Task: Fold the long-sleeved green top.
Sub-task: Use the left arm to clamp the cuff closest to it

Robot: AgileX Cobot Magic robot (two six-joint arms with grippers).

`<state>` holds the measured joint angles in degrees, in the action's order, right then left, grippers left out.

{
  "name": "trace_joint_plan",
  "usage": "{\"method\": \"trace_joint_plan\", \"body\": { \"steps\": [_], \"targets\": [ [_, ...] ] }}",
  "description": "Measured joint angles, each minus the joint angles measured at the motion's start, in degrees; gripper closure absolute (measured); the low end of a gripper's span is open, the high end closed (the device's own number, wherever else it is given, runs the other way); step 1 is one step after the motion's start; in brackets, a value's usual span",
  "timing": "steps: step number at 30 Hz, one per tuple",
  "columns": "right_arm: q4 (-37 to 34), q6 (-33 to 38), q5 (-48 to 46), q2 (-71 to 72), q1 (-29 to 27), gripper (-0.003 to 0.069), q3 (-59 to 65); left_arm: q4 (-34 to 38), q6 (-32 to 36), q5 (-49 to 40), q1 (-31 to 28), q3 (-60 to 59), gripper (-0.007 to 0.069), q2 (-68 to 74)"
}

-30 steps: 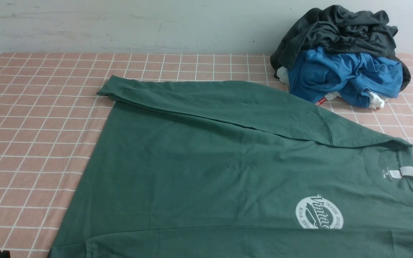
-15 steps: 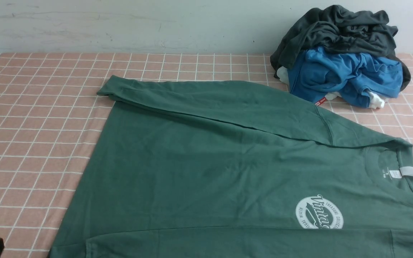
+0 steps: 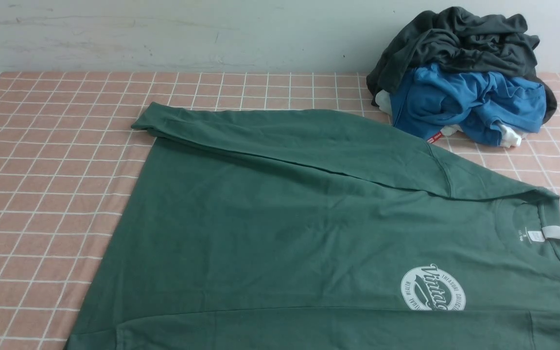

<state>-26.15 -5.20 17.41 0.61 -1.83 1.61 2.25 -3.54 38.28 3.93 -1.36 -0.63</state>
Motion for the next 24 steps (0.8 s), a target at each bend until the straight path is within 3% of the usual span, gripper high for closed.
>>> {"method": "trace_joint_plan", "body": {
  "steps": [4, 5, 6, 8, 10, 13, 15, 20, 24],
  "targets": [
    [-4.0, -1.4, 7.0, 0.0, 0.0, 0.0669, 0.0, 0.3, -6.9, -9.7, 0.0, 6.6, 0.0615, 1.1],
    [-4.0, -1.9, 9.4, 0.0, 0.0, 0.0669, 0.0, 0.3, -7.6, -18.1, 0.0, 12.6, 0.0615, 3.7],
    [-3.8, -2.0, 9.5, 0.0, 0.0, 0.0669, 0.0, 0.3, -7.5, -20.2, 0.0, 14.2, 0.0615, 4.6],
    [1.7, -2.1, 6.3, -0.3, 0.0, 0.0669, -2.7, -0.6, -5.0, -32.3, 0.0, 23.1, 0.0615, 11.7],
    [7.9, -2.1, 2.4, -1.5, 0.0, 0.0669, -6.1, -1.2, -2.8, -36.8, 0.0, 26.7, 0.0615, 15.8],
    [24.1, -4.0, -10.7, -10.8, 0.0, 0.0669, -16.4, -1.8, 0.9, -48.5, 0.0, 33.8, 0.0615, 30.2],
    [29.1, -5.7, -18.1, -16.8, 0.0, 0.0669, -20.5, -1.8, 1.6, -54.8, 0.1, 35.5, 0.0615, 37.0],
    [34.0, -8.8, -25.9, -31.0, 0.0, 0.0669, -24.1, -1.6, 3.1, -67.4, 1.6, 36.5, 0.0613, 52.2],
    [34.6, -9.4, -26.6, -41.5, 0.0, 0.0669, -24.3, 0.2, 3.1, -71.9, 1.9, 36.5, 0.0582, 62.8]
  ]
}}
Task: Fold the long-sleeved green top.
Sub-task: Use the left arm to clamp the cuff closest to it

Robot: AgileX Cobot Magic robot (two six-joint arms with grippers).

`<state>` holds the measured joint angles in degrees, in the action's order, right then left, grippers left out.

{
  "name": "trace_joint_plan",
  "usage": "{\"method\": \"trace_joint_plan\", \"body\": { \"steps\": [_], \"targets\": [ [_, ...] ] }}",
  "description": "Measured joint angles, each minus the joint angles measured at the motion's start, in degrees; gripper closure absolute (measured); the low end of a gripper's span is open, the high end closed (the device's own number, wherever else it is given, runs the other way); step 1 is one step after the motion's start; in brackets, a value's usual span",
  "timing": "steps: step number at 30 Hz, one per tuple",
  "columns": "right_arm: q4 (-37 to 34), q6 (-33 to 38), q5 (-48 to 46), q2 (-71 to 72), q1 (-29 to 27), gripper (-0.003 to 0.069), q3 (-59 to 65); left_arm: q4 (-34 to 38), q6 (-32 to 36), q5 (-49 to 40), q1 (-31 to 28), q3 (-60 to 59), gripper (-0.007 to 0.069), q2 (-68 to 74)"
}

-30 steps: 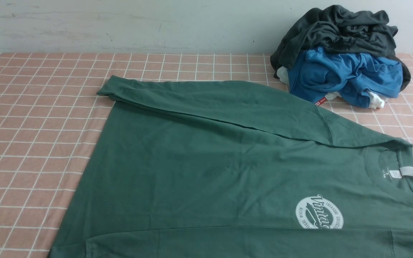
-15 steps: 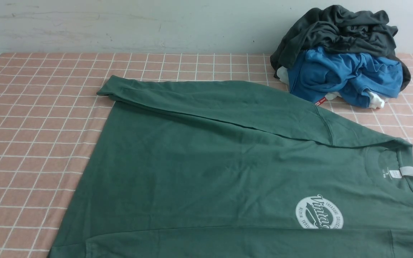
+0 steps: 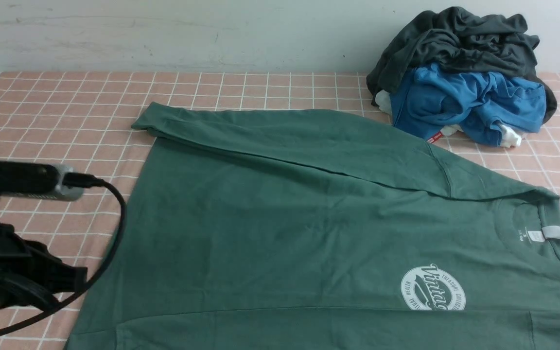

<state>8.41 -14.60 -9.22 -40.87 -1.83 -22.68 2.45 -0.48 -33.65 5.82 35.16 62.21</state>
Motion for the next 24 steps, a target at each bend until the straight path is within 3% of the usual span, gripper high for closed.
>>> {"method": "trace_joint_plan", "body": {
  "steps": [5, 8, 13, 19, 24],
  "targets": [
    [-0.3, 0.0, -4.1, -9.3, 0.4, 0.0669, -0.4, 1.2, 0.0, -0.9, 0.0, 0.0, 0.0485, 7.7],
    [-3.0, 3.0, -19.0, -16.2, 6.7, 0.0669, -4.2, 1.7, 0.0, -0.9, 0.0, 0.5, 0.0362, 14.9],
    [-6.4, 10.9, -27.5, -20.5, 16.8, 0.0669, -10.5, 2.3, -1.6, -1.6, 0.0, 2.1, 0.0295, 21.9],
    [-9.5, 13.9, -24.2, -23.7, 22.8, 0.0669, -11.3, 1.9, -2.7, -2.8, 0.0, 3.2, 0.0302, 24.9],
    [-10.6, 14.3, -23.5, -23.8, 23.0, 0.0669, -11.3, 1.9, -2.8, -3.7, 0.0, 3.4, 0.0478, 25.0]
  ]
}}
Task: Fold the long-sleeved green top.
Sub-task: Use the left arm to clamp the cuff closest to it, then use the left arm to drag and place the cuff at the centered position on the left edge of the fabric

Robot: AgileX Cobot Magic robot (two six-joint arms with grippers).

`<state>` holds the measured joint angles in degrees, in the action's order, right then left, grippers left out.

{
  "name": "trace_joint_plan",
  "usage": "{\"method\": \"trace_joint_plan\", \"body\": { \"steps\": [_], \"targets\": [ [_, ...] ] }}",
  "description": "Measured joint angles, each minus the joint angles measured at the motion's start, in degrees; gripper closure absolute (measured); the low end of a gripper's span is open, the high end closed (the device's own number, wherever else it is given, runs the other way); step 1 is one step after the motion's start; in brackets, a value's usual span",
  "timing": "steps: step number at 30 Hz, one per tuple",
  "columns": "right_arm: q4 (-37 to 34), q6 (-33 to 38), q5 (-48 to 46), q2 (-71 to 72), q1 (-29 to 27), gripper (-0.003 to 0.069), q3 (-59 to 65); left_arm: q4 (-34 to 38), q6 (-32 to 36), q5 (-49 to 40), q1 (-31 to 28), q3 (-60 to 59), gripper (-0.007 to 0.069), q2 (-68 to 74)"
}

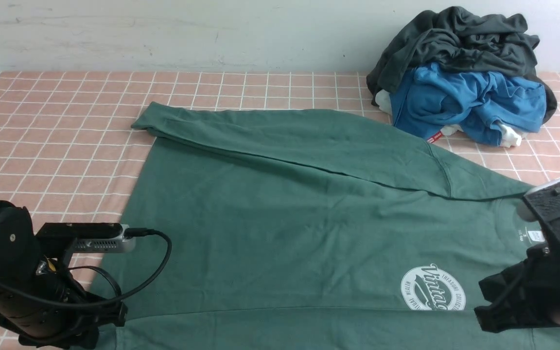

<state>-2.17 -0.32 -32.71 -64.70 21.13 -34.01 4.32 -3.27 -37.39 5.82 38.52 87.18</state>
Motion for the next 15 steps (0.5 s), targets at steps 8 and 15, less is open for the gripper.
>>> {"method": "trace_joint_plan", "body": {
  "steps": [8, 15],
  "targets": [
    [-0.1, 0.3, 0.8, 0.0, 0.0, 0.0669, 0.0, 3.5, 3.3, -3.2, 0.0, 3.3, 0.0624, -0.9],
    [0.8, 0.3, 1.3, 0.0, 0.0, 0.0669, 0.0, 6.1, 9.8, -9.0, 0.1, 16.7, 0.0625, -9.1]
  ]
}}
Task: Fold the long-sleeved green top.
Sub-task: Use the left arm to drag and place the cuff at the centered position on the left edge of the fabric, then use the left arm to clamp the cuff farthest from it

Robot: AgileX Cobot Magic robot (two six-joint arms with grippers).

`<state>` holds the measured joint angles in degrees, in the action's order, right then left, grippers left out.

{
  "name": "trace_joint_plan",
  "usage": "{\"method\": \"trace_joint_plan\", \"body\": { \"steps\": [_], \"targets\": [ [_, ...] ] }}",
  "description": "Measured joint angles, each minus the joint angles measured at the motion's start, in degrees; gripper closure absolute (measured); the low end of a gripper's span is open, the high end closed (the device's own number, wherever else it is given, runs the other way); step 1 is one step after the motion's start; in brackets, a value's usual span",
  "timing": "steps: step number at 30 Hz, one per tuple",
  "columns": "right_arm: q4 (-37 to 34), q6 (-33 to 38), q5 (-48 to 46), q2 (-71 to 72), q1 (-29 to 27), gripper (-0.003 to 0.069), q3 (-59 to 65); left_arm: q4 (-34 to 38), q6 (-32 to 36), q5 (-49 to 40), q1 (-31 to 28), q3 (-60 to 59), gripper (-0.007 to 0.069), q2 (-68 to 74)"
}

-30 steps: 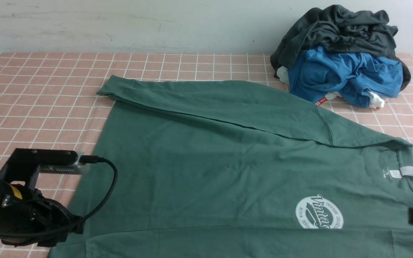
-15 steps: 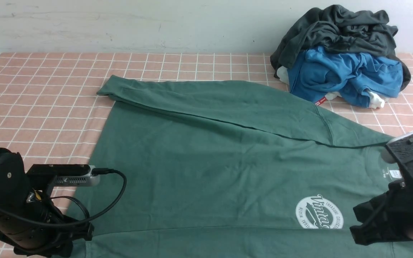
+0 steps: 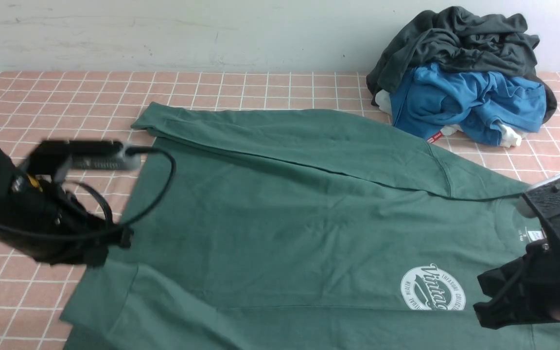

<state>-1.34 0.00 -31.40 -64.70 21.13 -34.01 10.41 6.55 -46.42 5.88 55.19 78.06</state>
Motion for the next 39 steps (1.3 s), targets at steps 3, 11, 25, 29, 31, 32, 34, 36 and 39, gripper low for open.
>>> {"method": "trace_joint_plan", "body": {
  "steps": [3, 11, 25, 29, 31, 32, 34, 36, 39],
  "targets": [
    [0.6, 0.0, 0.2, 0.0, 0.0, 0.0669, 0.0, -2.2, 0.0, 0.0, 0.0, 5.0, 0.0625, -0.8],
    [1.3, 0.0, 0.3, 0.0, 0.0, 0.0669, 0.0, -7.5, -3.6, 4.2, -0.3, 17.2, 0.0625, 14.9],
    [-0.1, 0.0, 1.6, 0.0, 0.0, 0.0669, 0.0, -10.4, -11.5, -0.6, -2.1, 58.0, 0.0246, 49.8],
    [-0.3, 0.0, 2.1, 0.0, 0.0, 0.0669, 0.0, -16.0, -18.8, 0.6, -2.1, 71.9, 0.0217, 60.5],
    [-0.3, 0.0, 2.3, 0.0, 0.0, 0.0669, 0.0, -18.6, -22.9, -0.4, -2.2, 76.3, 0.0215, 64.0],
    [-0.3, 0.0, 2.4, 0.0, 0.0, 0.0669, 0.0, -18.8, -23.3, -0.6, -2.4, 77.3, 0.0215, 64.9],
    [-0.3, 0.0, 2.6, 0.0, 0.0, 0.0669, 0.0, -19.6, -26.7, -1.8, -2.9, 81.5, 0.0215, 68.2],
    [-0.3, 0.0, 2.8, 0.0, 0.0, 0.0669, 0.0, -18.1, -27.9, -2.4, -3.7, 85.2, 0.0215, 71.1],
    [-0.3, 0.0, 3.0, 0.0, 0.0, 0.0669, 0.0, -15.9, -28.7, -2.7, -4.7, 87.0, 0.0233, 73.0]
  ]
}}
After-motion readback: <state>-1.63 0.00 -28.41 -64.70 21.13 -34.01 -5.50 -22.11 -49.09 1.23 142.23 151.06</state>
